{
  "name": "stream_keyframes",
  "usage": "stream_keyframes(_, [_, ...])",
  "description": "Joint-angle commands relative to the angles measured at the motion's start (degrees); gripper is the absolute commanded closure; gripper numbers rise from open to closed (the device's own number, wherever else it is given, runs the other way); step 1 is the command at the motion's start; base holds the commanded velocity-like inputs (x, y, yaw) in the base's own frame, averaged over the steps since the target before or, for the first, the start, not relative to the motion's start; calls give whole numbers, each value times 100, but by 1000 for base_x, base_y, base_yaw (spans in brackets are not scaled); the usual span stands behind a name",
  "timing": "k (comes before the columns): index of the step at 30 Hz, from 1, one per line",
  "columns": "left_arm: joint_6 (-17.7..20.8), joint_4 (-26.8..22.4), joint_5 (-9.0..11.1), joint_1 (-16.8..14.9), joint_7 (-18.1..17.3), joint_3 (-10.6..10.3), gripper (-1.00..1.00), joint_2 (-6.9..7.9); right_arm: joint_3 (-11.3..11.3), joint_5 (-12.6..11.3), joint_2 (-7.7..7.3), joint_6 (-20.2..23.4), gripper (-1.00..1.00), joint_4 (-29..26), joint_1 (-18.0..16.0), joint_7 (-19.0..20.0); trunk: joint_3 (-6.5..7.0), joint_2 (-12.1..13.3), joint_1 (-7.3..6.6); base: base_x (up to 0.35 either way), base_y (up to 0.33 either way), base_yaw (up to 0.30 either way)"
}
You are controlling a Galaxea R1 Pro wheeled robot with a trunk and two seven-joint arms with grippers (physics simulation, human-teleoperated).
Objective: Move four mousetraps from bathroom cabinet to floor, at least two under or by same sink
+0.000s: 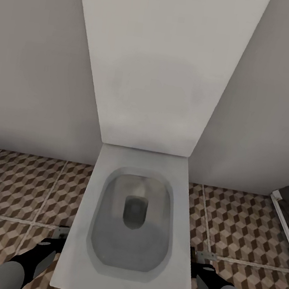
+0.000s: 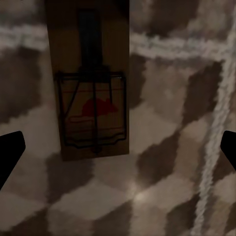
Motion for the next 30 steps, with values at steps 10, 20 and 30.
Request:
stream_keyframes(10, [58, -8, 36, 1, 45, -49, -100, 3, -10, 36, 0, 8, -100, -1, -5, -16, -3, -1, -1, 0, 0, 0])
stream_keyframes(20, [72, -5, 32, 1, 38, -54, -100, 1, -10, 36, 0, 8, -100, -1, -4, -16, -3, -1, -1, 0, 0, 0])
stream_keyframes(30, [63, -10, -3, 1, 36, -76, -100, 1, -10, 36, 0, 1, -100, -1, -4, -16, -3, -1, -1, 0, 0, 0])
